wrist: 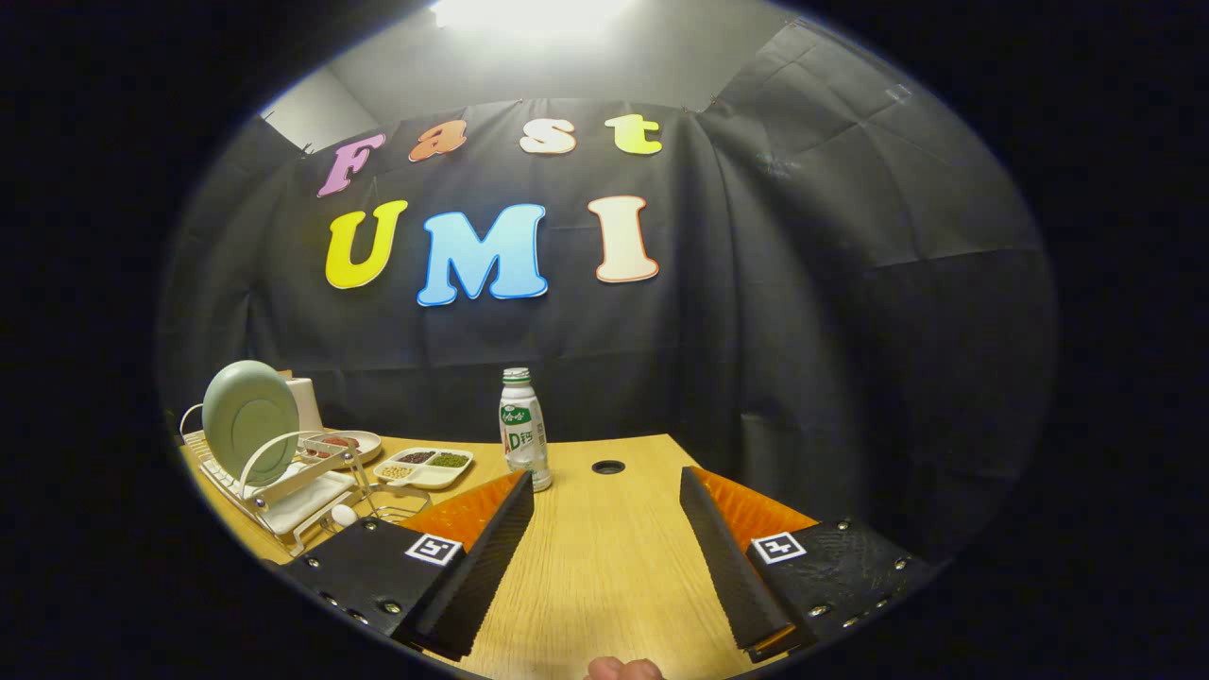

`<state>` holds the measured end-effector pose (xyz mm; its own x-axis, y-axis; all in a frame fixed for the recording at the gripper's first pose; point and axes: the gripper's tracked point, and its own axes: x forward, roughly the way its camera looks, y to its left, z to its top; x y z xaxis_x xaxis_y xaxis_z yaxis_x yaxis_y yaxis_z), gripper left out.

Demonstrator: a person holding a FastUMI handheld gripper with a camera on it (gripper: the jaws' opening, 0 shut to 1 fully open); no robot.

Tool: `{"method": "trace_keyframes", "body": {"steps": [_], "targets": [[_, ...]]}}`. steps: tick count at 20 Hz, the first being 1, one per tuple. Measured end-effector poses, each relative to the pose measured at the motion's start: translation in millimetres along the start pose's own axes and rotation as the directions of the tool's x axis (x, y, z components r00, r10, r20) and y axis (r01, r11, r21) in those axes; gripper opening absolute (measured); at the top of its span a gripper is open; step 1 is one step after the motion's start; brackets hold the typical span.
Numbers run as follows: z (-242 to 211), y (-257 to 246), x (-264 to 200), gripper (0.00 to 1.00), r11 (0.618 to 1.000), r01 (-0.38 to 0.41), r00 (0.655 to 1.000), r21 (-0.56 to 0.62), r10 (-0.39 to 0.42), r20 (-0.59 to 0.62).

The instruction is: Take the plate from the dish rack, then take the spoon from the basket and place it into the plate.

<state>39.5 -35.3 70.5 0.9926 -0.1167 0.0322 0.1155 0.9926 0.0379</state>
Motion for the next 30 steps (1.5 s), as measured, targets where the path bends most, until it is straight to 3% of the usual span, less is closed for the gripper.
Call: {"method": "trace_keyframes", "body": {"steps": [4, 11, 27, 30], "targets": [[50, 14, -20, 0.96, 1.000, 0.014, 1.000, -0.003, -0.014, -0.004], [117, 91, -40, 0.96, 1.000, -0.025, 0.999, -0.012, 0.026, 0.023], [148, 277, -28, 0.95, 0.975, -0.216, 0.974, -0.043, 0.213, -0.076], [141, 297, -23, 0.95, 0.978, -0.207, 0.967, -0.026, 0.201, -0.159]]}}
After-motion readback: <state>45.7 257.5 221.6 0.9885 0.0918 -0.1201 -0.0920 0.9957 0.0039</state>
